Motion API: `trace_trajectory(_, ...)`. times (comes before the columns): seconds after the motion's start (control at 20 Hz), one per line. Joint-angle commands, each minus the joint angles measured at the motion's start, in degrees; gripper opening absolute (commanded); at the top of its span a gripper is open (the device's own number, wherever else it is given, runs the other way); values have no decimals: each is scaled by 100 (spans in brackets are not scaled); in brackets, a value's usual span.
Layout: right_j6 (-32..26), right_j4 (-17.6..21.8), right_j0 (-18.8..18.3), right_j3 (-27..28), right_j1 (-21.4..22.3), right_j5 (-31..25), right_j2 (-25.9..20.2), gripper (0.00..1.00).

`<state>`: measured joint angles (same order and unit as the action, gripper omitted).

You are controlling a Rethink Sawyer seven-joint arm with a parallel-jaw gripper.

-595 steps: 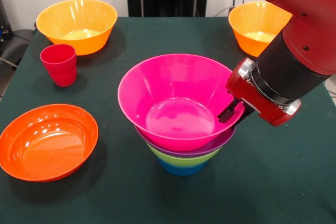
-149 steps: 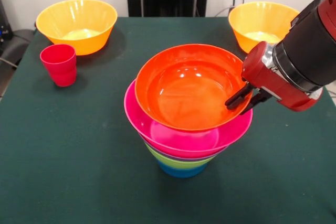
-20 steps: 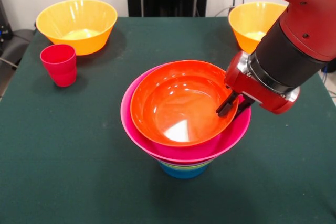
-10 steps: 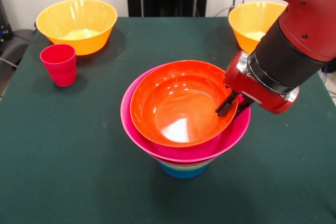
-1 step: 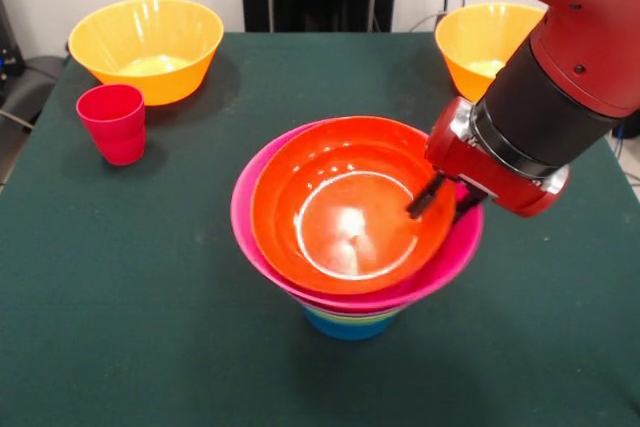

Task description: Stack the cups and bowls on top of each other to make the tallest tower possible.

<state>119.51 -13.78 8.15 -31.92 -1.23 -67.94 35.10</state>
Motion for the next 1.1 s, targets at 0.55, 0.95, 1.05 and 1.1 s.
trace_trajectory(0.55,1160,-47,109,-561,67,-88,-392,100)
trace_trajectory(0.95,1158,-24,142,-671,141,31,-405,100)
trace_trajectory(1.05,1159,-31,140,-695,161,71,-425,100)
trace_trajectory(1.1,1173,-39,142,-719,172,108,-439,100)
